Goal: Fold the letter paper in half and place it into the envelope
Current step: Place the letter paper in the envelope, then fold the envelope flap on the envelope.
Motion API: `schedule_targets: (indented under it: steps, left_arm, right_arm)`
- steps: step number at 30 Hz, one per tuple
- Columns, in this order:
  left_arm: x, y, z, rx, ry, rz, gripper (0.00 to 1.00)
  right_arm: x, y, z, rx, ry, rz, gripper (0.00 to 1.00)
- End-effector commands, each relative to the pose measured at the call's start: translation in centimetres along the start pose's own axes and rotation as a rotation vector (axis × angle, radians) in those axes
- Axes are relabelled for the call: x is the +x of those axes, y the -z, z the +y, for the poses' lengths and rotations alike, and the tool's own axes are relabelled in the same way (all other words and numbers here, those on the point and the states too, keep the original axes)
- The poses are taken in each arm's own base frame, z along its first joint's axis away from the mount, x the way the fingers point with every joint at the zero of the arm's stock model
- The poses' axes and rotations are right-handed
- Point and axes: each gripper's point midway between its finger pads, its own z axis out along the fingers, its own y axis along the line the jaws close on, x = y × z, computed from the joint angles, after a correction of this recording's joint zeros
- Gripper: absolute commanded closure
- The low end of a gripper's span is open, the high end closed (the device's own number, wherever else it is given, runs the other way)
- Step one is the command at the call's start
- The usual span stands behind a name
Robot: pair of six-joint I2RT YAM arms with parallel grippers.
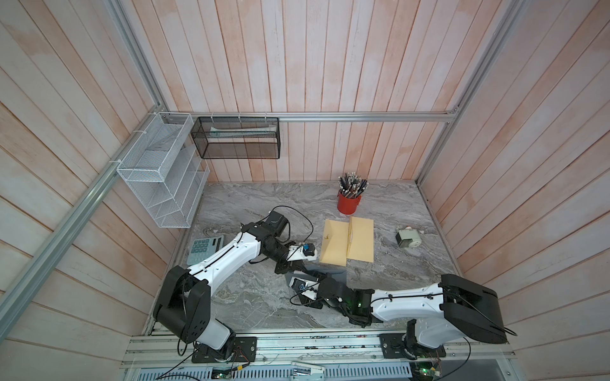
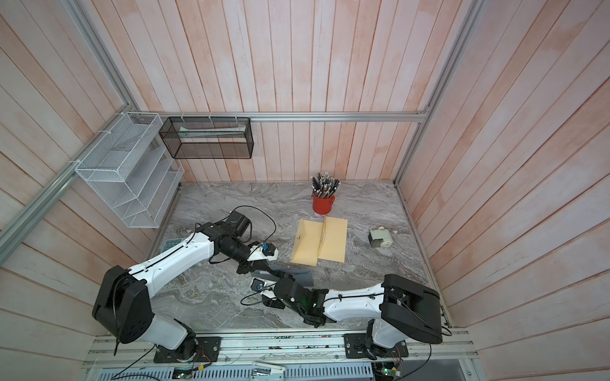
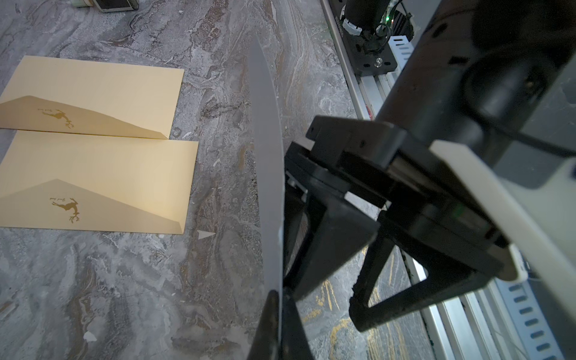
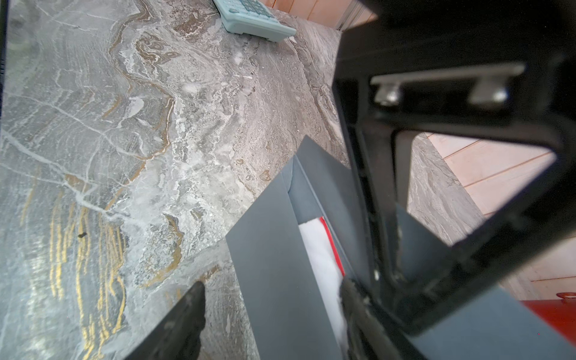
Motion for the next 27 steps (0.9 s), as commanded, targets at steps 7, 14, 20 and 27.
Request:
schedule_targets:
  steps: [7, 14, 20, 27]
  left_arm:
    - [-1.2, 0.2, -0.7, 0.032, 0.027, -0.044, 1.00]
    - [-2.2, 1.8, 1.4, -0.141, 0.057, -0.052, 1.00]
    - [-2.2, 4.4, 3.7, -0.311, 0.249, -0.133, 1.00]
    - [-0.7, 6.9, 4.2, -0.451, 0.517, -0.316, 1.00]
  right_arm:
    - [-2.4, 2.0, -1.4, -0.001, -0.120, -0.100, 0.29]
    - [-4.7, 7.1, -3.5, -0.012, -0.254, -0.259, 0.24]
    - [-5.6, 9.7, -7.4, 0.010, -0.405, -0.369, 0.23]
    - [-6.8, 11.0, -11.3, 0.030, -0.546, -0.436, 0.22]
